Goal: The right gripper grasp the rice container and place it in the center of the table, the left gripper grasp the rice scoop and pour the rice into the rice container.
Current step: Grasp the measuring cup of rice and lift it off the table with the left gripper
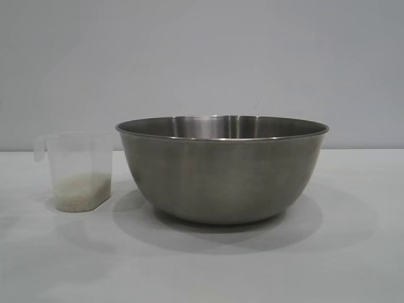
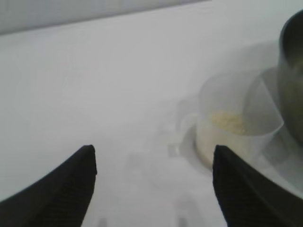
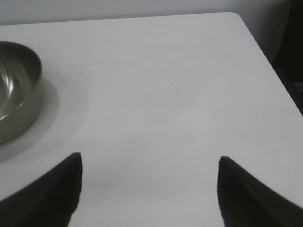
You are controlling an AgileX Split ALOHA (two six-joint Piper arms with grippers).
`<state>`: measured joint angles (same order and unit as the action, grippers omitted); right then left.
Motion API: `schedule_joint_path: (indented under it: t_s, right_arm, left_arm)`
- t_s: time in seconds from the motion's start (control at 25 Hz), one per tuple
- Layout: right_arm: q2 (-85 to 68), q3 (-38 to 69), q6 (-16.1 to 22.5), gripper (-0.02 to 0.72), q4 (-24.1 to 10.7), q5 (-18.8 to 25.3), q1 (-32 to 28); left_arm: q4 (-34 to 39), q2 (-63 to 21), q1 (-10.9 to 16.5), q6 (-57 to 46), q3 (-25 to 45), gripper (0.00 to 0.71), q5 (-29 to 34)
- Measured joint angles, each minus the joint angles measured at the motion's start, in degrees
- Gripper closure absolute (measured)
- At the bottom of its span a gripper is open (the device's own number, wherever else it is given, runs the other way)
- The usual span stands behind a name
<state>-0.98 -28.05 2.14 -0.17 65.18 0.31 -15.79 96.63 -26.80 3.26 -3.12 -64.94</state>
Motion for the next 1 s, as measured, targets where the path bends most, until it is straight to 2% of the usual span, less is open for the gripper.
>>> schedule_joint_path:
  t_s: [0.28, 0.32, 0.4, 0.52, 0.6, 1.0]
  right_arm:
    - [0.0, 0.0, 0.0, 0.154, 0.0, 0.0, 0.0]
    - [0.0, 0.0, 0.0, 0.154, 0.0, 0.0, 0.0]
    - [0.0, 0.0, 0.0, 0.154, 0.0, 0.0, 0.0]
    - [0.0, 0.0, 0.0, 0.154, 0.0, 0.0, 0.0]
    - [0.0, 0.0, 0.0, 0.154, 0.0, 0.0, 0.0]
    - [0.0, 0.0, 0.0, 0.154, 0.0, 0.0, 0.0]
  left_arm:
    - [0.5, 9.9, 0.0, -3.3, -3.2, 0.223, -0.1]
    - [0.5, 10.2, 0.0, -3.3, -3.6, 0.284, -0.1]
    - [0.5, 10.6, 0.0, -3.3, -4.6, 0.364, -0.2]
    - [0.5, 10.6, 0.0, -3.1, -6.0, 0.543, -0.2]
    - [0.5, 10.6, 0.0, -2.0, -6.8, 0.608, -0.2]
    - [0.6, 10.6, 0.0, 4.5, -11.3, 0.597, -0.3]
